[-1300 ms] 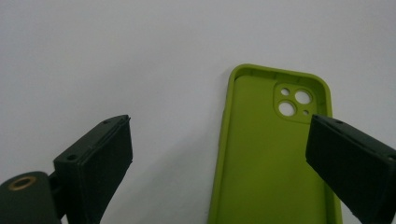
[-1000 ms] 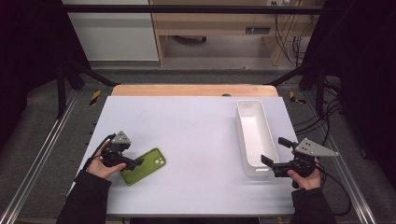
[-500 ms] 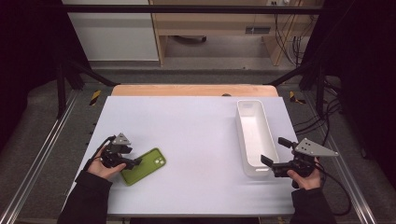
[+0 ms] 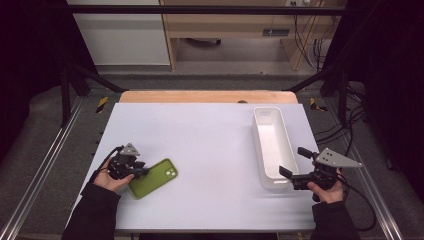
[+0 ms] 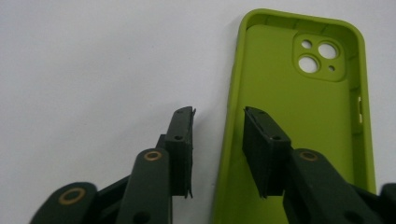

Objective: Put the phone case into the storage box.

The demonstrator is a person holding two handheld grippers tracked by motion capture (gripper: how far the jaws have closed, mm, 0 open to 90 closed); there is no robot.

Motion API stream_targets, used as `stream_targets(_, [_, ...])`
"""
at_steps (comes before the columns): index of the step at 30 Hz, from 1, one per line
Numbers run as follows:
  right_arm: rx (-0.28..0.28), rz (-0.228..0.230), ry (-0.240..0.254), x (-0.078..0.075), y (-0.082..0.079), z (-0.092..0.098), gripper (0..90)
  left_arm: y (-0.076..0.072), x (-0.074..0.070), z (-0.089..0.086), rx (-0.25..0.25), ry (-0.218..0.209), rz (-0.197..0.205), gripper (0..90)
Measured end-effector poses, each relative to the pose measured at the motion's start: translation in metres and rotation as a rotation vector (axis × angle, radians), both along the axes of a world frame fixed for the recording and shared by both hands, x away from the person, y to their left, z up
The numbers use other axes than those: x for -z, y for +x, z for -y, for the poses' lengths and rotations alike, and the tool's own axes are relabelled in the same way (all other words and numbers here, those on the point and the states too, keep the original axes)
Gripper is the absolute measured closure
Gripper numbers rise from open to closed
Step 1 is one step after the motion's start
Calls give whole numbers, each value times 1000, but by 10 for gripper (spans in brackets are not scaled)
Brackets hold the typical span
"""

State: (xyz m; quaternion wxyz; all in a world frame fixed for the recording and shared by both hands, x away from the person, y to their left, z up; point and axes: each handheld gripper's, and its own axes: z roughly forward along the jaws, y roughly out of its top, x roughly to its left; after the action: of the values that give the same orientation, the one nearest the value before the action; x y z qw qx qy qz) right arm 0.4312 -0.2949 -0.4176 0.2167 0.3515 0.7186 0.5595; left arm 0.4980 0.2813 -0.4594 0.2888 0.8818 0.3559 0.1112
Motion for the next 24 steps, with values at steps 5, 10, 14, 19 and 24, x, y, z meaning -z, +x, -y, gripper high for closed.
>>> stream_targets(5, [0,-1,-2,0,0,0,6,0,0,0,-1,-7,-9,717])
stream_targets(10, [-1,-1,-1,0,0,0,6,0,0,0,-2,-18,-28,764])
stream_targets(14, [-1,-1,-2,0,0,0,6,0,0,0,2,-24,-42,807])
stream_targets(19, [-1,-1,-2,0,0,0,6,0,0,0,-4,-26,-46,813])
stream_targets(24, [-1,-2,-1,0,0,0,6,0,0,1,-4,-20,-40,833])
